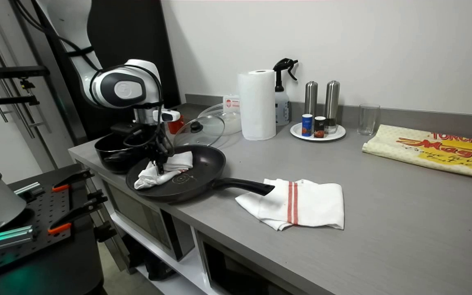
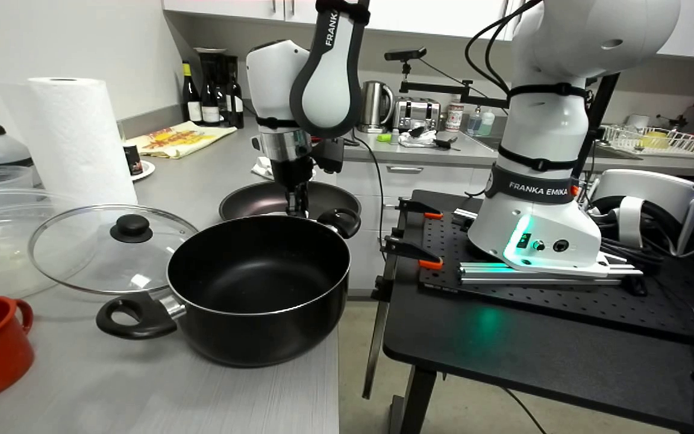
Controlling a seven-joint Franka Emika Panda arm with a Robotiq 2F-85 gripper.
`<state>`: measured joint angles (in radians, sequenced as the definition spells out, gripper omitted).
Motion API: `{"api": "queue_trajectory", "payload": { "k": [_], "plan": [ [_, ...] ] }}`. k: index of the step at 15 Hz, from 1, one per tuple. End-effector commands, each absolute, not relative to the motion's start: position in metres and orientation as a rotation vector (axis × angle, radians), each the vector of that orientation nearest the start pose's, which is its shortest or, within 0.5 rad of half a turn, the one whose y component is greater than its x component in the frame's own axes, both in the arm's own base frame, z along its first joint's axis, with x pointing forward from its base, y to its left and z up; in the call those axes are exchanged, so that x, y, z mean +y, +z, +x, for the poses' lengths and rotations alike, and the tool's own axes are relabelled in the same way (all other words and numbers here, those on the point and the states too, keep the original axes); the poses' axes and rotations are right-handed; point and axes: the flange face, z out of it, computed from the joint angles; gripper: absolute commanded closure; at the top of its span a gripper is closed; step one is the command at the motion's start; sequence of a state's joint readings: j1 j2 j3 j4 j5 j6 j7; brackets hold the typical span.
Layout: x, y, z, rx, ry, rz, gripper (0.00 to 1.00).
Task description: Use the towel to clean the pan
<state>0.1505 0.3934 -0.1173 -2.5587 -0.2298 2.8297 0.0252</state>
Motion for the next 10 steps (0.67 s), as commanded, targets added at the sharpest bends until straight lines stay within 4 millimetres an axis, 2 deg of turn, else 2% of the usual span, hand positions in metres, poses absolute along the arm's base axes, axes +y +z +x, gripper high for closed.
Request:
{"api": "queue_trajectory", "payload": {
  "k": [1, 6, 10],
  "plan": [
    [-0.004, 0.116, 0.423, -0.274, 0.193, -3.232, 0.97],
    [-0.026, 0.122, 0.433, -0.182, 0.166, -3.269, 0.97],
    [-0.023, 0.124, 0.442, -0.168, 0.154, -3.264, 0.97]
  ]
}}
